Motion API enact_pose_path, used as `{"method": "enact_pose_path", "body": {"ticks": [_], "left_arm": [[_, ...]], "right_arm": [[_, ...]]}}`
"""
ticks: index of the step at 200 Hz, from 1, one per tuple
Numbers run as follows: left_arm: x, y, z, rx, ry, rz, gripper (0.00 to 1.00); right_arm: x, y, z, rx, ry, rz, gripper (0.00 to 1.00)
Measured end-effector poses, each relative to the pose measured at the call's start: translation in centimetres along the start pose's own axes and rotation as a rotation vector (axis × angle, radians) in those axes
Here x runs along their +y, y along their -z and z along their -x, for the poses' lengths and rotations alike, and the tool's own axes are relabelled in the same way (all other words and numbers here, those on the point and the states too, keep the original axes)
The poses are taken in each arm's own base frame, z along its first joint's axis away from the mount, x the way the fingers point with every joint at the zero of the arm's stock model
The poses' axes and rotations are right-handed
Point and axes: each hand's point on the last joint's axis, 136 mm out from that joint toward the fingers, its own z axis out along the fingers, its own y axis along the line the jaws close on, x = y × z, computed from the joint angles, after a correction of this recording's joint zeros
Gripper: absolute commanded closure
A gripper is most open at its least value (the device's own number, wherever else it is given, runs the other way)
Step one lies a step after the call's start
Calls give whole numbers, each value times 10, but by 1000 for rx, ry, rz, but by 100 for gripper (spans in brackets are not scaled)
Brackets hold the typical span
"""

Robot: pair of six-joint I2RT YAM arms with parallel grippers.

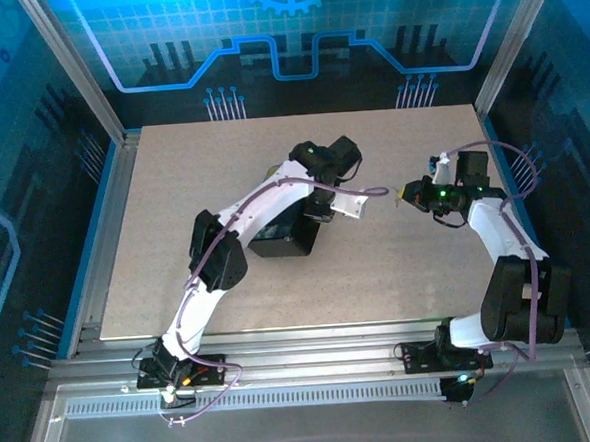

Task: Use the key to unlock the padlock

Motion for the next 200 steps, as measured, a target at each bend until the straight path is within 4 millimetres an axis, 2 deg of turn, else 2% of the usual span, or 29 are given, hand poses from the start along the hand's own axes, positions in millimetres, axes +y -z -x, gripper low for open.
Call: {"method": "enact_pose_path", "body": {"ticks": [39,79,101,140,200], "left_arm": [[1,40,7,-185,72,-20,85],[-4,71,-16,-360,216,-68,85],[-12,73,-30,-436,298,-101,85],[-21,56,-47,-554,423,-148,85],[-4,59,-63,-705,496,-60,86]], "right_arm": [[20,7,-7,23,38,9,98],[41,9,-26,87,75,12,97],[53,11,-37,121,91,19,97],[75,19,-45,148,136,15,97],[101,7,-59,199,208,6,97]]}}
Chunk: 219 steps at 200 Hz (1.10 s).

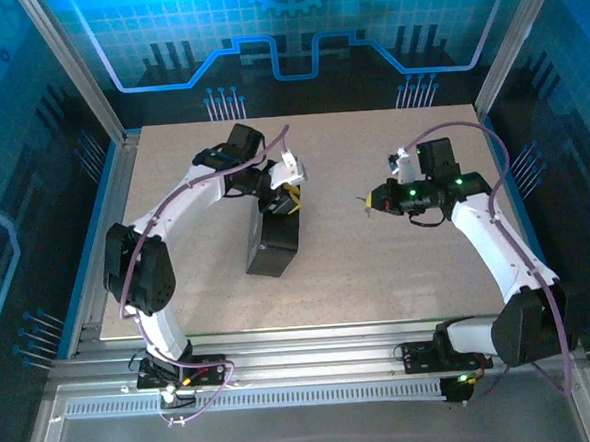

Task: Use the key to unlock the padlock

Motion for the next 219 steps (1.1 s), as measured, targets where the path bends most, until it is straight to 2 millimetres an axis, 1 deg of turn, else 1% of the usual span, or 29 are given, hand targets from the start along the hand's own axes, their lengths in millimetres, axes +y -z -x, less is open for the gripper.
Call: {"method": "enact_pose_path", "body": {"ticks": [44,73,122,139,164,187,219], "left_arm": [[13,13,-7,-56,56,27,79],[16,20,-13,-91,82,39,76],[19,29,-19,-141,117,54,62],[20,30,-20,-146,123,55,59],[21,33,-21,-151,130,56,49],[20,34,-20,-158,144,47,45],[15,39,-16,-165,149,44,38]], "right_arm": [[9,-18,-1,39,14,-11,97],[19,-27,2,58,37,-11,97],[42,-32,10,62,87,10,97],[48,-36,13,67,101,15,97],[57,-43,14,82,120,23,97],[62,-49,16,93,127,27,97],[63,-55,22,97,126,26,97]]}}
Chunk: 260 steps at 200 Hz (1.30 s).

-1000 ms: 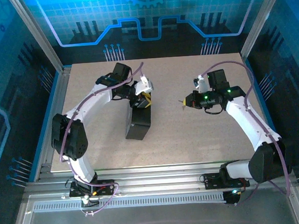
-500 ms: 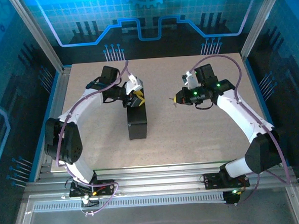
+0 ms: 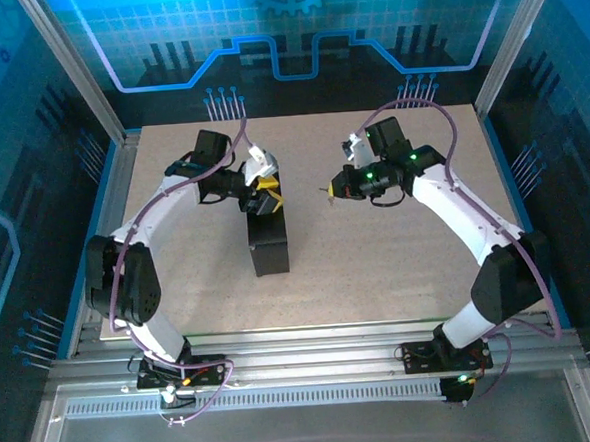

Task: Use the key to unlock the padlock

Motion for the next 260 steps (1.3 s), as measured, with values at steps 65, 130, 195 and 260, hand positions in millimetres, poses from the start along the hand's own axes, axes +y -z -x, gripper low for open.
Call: {"method": "enact_pose_path", "body": {"ticks": [65,130,195,260], "left_arm": [[-9,23,26,-27,-48,23,37],[-11,26,6,73,-29,41,38],[-5,11,-9,198,-40,50,45],[7,7,-18,277,-58,82,49]], "right_arm": [[2,-14,6,34,16,27,97],[17,-22,9,71,78,127,97],[32,-26,8,78,121,198,97],[36,-30,6,83,131,214,97]]}}
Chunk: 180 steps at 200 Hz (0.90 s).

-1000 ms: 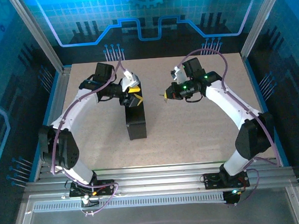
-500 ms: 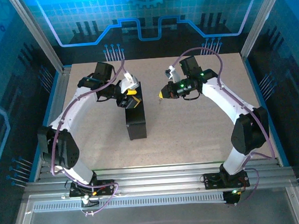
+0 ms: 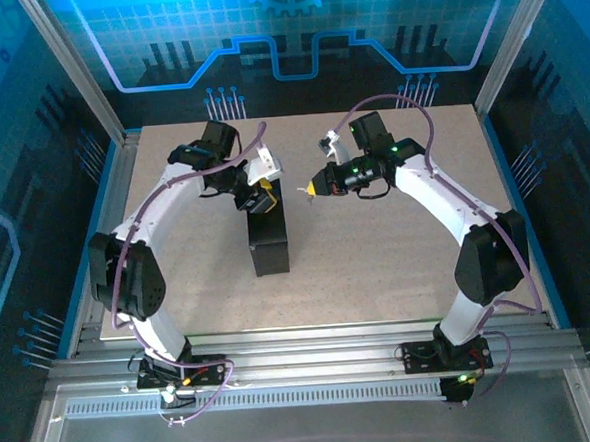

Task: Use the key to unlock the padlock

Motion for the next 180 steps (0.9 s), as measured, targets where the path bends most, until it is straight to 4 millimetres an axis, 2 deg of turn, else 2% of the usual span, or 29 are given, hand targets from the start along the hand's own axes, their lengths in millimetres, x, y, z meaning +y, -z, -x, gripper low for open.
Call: {"method": "enact_pose_path", "body": {"ticks": [20,71,87,139,180], "left_arm": [[1,-1,1,5,-17,8,43],[4,0,6,14,-24,11,41],[7,-3,5,22,-19,5,44],[11,-6,7,26,-23,0,62],[10,-7,7,24,-24,-5,67]], "right_arm": [[-2,-2,-1,5,-4,0,97],[-3,-4,-1,8,-2,0,97],[-3,-4,-1,8,1,0,97],[-3,-4,-1,9,6,2,97],[-3,-4,-1,9,8,3,97]]}}
